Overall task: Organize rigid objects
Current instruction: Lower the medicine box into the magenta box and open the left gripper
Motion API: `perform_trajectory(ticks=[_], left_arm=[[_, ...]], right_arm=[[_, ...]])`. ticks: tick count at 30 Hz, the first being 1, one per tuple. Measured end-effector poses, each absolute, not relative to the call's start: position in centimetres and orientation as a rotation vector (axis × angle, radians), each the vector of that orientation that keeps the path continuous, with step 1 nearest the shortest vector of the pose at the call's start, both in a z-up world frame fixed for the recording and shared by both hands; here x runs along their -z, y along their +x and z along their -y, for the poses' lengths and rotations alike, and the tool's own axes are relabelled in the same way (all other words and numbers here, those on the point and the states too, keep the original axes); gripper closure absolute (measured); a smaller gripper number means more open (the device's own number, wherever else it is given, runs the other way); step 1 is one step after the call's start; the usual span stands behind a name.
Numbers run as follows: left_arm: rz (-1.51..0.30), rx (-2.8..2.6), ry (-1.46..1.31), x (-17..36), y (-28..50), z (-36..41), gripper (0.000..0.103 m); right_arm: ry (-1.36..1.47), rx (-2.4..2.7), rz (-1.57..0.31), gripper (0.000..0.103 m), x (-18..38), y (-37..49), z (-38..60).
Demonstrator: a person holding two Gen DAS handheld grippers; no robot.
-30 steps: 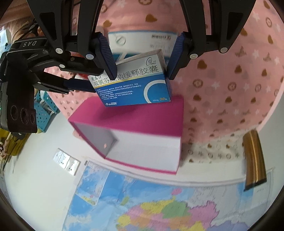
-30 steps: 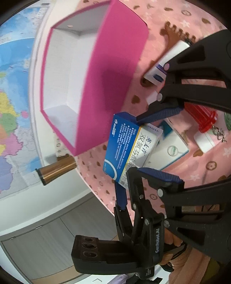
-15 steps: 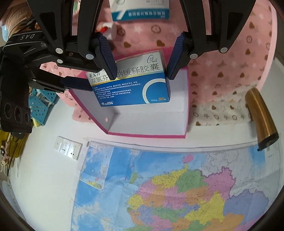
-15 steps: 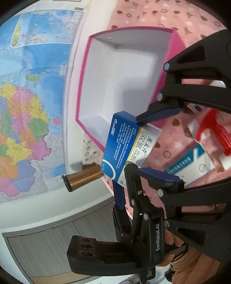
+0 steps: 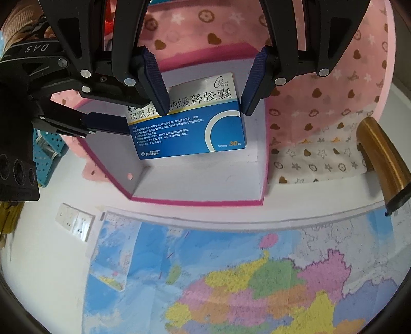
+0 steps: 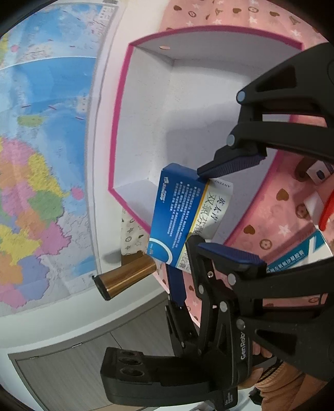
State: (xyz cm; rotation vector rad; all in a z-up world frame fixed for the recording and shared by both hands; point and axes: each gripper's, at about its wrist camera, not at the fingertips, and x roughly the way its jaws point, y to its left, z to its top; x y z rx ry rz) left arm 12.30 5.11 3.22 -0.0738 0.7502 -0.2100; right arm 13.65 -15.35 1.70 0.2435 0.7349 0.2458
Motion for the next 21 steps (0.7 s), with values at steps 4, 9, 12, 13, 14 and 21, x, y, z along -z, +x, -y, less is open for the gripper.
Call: perform_trajectory(ticks=[4,9,12,13,14,21], left_arm=[[-0.792,0.195,-0.073,-2.1,13.4,-5.3,0.045],[-0.805,0.179,-0.059,-1.7,14.0,-5.4,0.045],[-0.811,0.163,-0.057,-1.8,14.3,-5.4,0.045],[-0.809,0.151,-0.049,-1.9,14.3,-5.3,0.045],[-0.805,0.141,-0.044,-2.0,14.3,-5.3,0.045],[-0.7,0.173,-0.017,-3.6,11.2,-4.5,0.041]], right_arm=[[0.246,-0.245,-0.777,0.048,-0.4,14.8,15.5],[0.289,-0.266,-0.823,0.048,1.0,15.9,15.9],[0.319,-0.272,-0.836,0.048,1.3,16.3,16.2],[0.32,-0.267,-0.837,0.048,1.3,16.4,16.3],[0.321,-0.266,-0.838,0.048,1.3,16.4,16.3],[0.327,-0.292,-0.776,0.048,-0.8,13.6,16.4]])
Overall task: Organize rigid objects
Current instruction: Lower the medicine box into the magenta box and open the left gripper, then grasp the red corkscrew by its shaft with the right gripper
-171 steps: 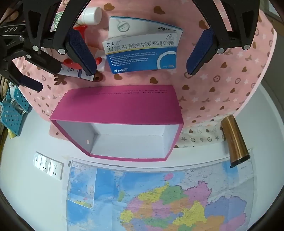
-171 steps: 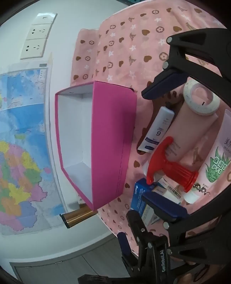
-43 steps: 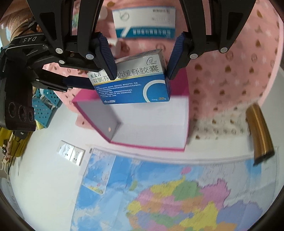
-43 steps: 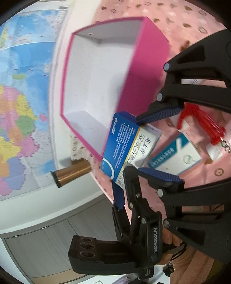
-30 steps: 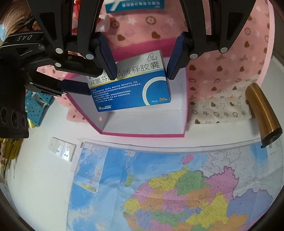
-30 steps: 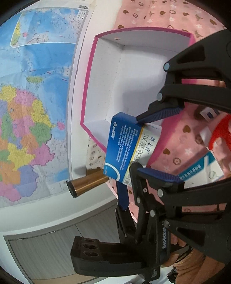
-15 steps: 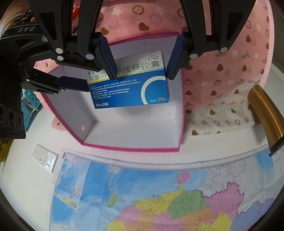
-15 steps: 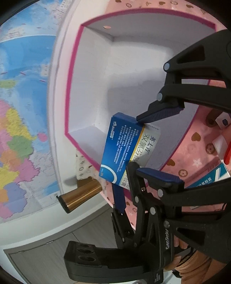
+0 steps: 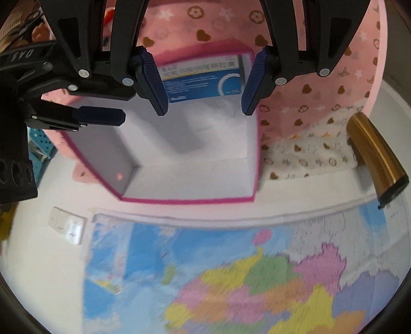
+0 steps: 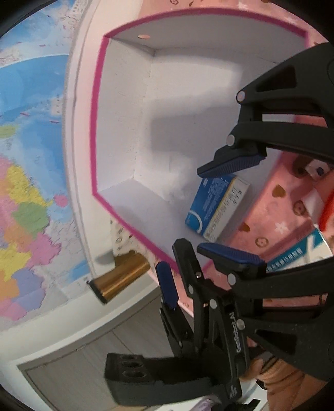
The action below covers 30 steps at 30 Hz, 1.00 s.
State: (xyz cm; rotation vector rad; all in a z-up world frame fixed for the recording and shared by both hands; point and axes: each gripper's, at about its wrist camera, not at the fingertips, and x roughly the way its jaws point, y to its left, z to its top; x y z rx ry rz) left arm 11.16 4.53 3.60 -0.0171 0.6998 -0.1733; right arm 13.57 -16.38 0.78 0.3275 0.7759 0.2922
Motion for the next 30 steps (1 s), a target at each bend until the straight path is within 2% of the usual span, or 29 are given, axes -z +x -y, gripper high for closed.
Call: perform_trajectory(ticks=[9,21,30], left_arm=[[-0.662,0.328,-0.005,-3.4,5.3,-2.1,0.038],[-0.817,0.473,-0.097,1.9,1.6,0.3,0.038],[-0.86,0.513,-0.081,3.6,-0.5,1.2,0.039]], right_arm=[[0.301,-0.305,-0.735,0.048,-2.5,6.0,16.9],[0.446,-0.268,-0.923,0.048,4.4,0.0,17.4],[0.516,-0.296,-0.936,0.051,5.8,0.5,16.4]])
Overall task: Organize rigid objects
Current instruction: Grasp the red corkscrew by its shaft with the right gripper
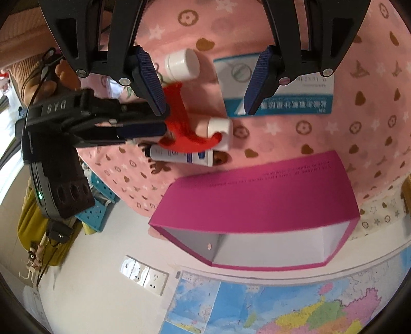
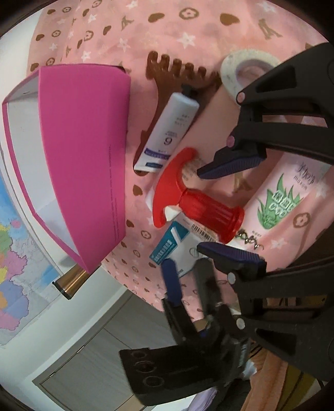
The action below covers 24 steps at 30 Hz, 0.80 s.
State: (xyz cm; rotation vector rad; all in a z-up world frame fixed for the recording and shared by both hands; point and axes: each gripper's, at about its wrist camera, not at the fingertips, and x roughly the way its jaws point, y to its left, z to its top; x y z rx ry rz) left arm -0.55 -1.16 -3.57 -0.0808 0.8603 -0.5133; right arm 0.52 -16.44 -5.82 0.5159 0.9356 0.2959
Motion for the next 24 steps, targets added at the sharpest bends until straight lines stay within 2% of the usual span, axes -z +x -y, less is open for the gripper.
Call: perform_trajectory(ticks=[10,15,21,24], left_arm=[[-0.871,0.597,-0.102,4.2,-1.5,1.3,0.04],[-0.888,0.647,-0.097,4.6,-1.1,2.3,0.04],[-0.918,0.706,-0.125,5.5,-0.1,3.1,0.04],[-0.917,0.731,-0.123,5.5,0.0,3.7,0.053]], right_arm=[[0.522,-0.291,-0.945,0.056,6.1,0.9,15.7],[0.541,-0.276,-0.969,0.068,6.6,1.0,15.8],[0.554,-0.282,-0.971,0.069,6.7,1.1,15.9],[0.576,-0.29,-0.968,0.07,6.9,1.0,16.1]])
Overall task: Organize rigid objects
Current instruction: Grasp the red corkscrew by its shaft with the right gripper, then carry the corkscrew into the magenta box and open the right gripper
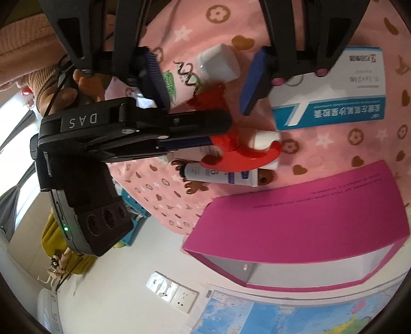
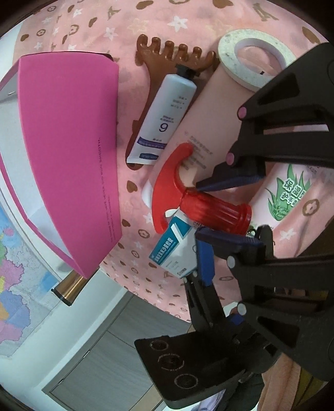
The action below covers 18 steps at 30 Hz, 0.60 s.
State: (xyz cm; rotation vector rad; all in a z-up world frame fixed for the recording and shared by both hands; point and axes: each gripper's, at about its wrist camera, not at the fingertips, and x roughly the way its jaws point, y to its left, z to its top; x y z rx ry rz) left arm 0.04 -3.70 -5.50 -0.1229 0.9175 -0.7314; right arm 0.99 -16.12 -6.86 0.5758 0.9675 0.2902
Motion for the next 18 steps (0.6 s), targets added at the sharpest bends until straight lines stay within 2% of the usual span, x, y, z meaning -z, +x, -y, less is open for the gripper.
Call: perform_trajectory(ticks=[4,18], left_arm=[[-0.899,0.708,-0.102,5.1,0.0,4.0,0.063],[-0.788,0.696,-0.028,1.2,-0.7,4.8,0.063]], right_arm=[[0.588,-0.294,-0.95,0.073,6.7,0.8,16.3],[0.557,-0.301,-0.851,0.075,3.5,0.2,16.9]])
